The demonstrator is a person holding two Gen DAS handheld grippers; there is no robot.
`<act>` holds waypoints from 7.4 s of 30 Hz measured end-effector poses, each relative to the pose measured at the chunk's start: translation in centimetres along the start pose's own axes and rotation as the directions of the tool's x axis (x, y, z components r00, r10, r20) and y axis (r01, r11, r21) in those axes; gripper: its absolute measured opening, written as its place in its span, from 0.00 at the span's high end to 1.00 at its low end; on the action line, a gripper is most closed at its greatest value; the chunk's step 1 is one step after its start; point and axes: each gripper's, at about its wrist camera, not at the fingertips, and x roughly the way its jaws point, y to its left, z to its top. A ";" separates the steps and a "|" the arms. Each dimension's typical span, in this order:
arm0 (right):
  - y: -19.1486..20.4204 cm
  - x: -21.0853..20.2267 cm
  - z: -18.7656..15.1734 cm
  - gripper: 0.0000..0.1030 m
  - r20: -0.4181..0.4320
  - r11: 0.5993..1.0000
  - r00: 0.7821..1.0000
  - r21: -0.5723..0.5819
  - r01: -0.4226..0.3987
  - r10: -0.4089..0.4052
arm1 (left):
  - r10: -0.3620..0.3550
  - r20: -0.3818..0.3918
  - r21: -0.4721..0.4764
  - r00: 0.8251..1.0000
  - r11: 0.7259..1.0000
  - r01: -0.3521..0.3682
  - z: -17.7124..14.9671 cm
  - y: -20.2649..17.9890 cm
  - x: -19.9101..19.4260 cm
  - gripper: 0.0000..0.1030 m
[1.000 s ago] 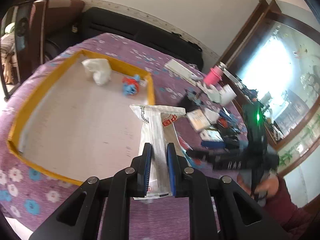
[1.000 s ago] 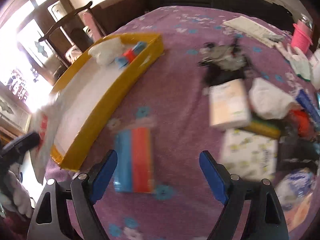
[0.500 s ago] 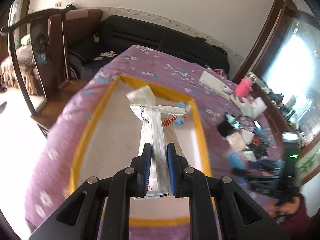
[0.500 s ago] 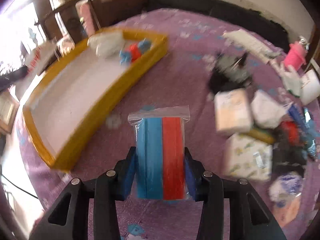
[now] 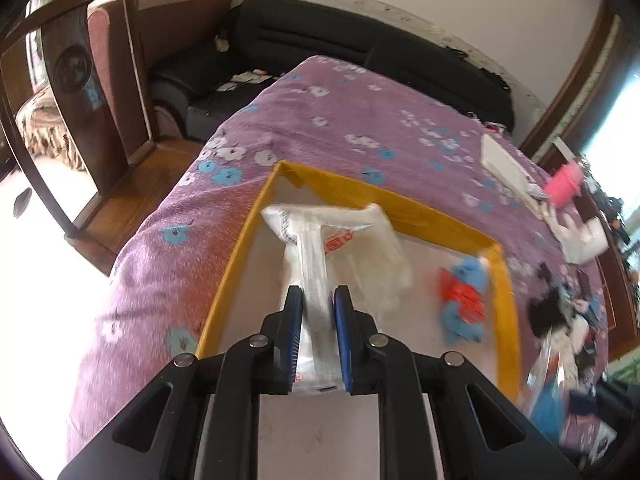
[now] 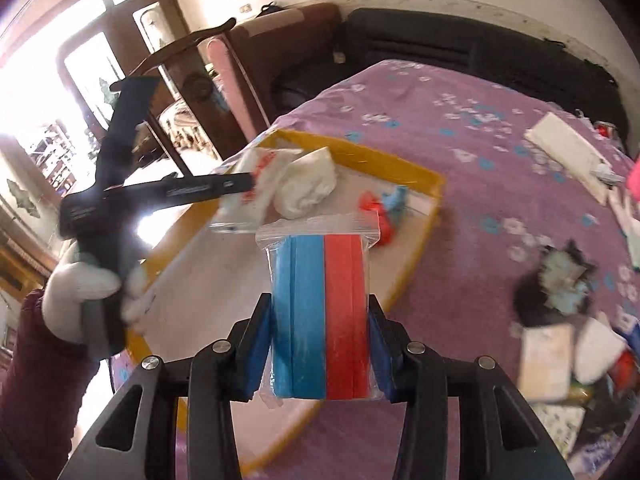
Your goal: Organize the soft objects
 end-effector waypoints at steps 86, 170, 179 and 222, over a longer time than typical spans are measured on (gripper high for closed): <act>-15.2 -10.5 -17.9 0.18 0.144 0.937 0.961 0.227 -0.264 0.236 | -0.239 0.005 0.134 0.971 0.962 0.237 -18.7 -15.8 -10.5 0.17; -30.3 -8.5 -8.8 0.37 -0.064 0.860 0.881 0.192 0.472 -0.469 | -0.199 0.014 0.131 0.980 0.972 0.196 -17.0 -13.7 -8.5 0.22; -32.6 -10.5 -9.2 0.74 -0.015 0.845 0.897 0.329 0.421 -0.441 | -0.164 0.044 0.100 0.985 0.982 0.159 -16.5 -11.9 -9.3 0.22; -6.0 7.1 3.4 0.73 -0.127 0.981 0.986 0.175 -0.081 0.104 | -0.239 0.039 -0.295 0.970 0.925 0.240 -5.6 1.2 -3.8 0.13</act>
